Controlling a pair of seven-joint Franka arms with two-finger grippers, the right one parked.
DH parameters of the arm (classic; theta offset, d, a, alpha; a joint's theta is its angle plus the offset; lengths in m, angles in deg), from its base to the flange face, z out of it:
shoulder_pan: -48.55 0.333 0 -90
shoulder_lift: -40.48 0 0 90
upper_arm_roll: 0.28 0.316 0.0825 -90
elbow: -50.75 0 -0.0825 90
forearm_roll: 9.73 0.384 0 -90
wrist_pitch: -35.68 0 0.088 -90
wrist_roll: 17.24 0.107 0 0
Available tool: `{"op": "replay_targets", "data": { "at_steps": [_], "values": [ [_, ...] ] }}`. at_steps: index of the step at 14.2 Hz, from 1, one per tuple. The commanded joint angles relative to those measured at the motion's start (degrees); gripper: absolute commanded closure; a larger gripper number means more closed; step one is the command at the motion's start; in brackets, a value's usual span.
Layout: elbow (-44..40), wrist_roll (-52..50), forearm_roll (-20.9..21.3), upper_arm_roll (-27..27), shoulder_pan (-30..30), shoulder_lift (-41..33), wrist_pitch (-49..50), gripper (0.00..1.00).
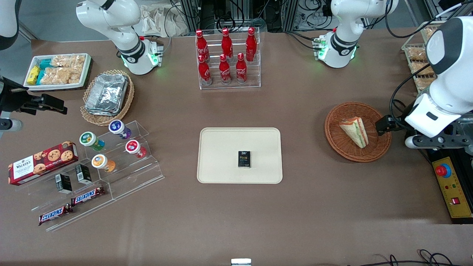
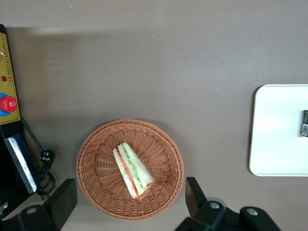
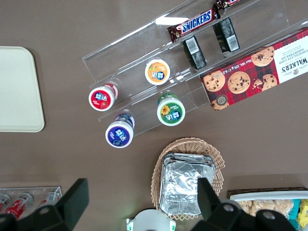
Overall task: Place sandwich from basket to tray
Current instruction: 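Lower the open left gripper over the wrapped sandwich in the wicker basket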
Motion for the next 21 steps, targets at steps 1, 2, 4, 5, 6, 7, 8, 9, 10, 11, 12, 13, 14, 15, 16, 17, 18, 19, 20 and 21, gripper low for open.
{"op": "replay_targets", "data": {
  "at_steps": [1, 2, 4, 5, 6, 7, 8, 9, 10, 11, 12, 13, 14, 15, 16, 17, 18, 19, 20, 21],
  "values": [
    [-2.1, -0.7, 1.0, -1.2, 1.1, 1.5, 1.1, 0.00],
    [-2.2, -0.9, 0.5, -1.2, 1.1, 1.8, 1.1, 0.00],
    [-1.6, -1.7, 0.0, -1.1, 1.2, 2.3, 1.1, 0.00],
    [0.1, -5.7, 0.0, -1.1, 1.2, 2.5, 0.7, 0.00],
    [2.7, -12.4, 0.3, -1.1, 1.2, 2.0, -0.9, 0.00],
    [5.7, -18.8, 0.3, -1.1, 1.2, 0.8, -2.5, 0.00],
    [9.9, -24.8, 0.3, -1.1, 1.3, -0.7, -4.7, 0.00],
    [15.0, -29.0, 0.4, -1.1, 1.7, -2.5, -8.4, 0.00],
    [21.2, -33.0, 0.4, -1.1, 1.8, -4.8, -14.0, 0.00],
    [27.1, -37.6, 0.4, -1.1, 1.8, -6.7, -20.5, 0.00],
    [32.4, -41.3, 0.4, -1.1, 1.8, -7.7, -26.3, 0.00],
    [35.4, -43.4, 0.5, -1.1, 1.8, -7.4, -29.9, 0.00],
    [36.8, -43.8, 0.5, -1.1, 1.8, -6.6, -30.8, 0.00],
    [38.3, -43.8, 0.6, -1.1, 1.9, -6.2, -31.5, 0.00],
    [40.4, -43.9, 0.6, -1.1, 2.0, -6.6, -33.6, 0.00],
    [42.6, -44.3, 0.6, -1.0, 2.4, -6.7, -35.1, 0.00],
    [44.1, -44.6, 0.8, -1.0, 2.9, -6.8, -35.6, 0.00],
    [45.1, -44.7, 1.0, -1.0, 3.0, -6.8, -35.7, 0.00],
    [46.2, -44.8, 1.0, -0.9, 3.1, -7.1, -35.7, 0.00],
    [47.1, -44.8, 1.0, -0.8, 3.2, -7.3, -36.1, 0.00]
  ]
}}
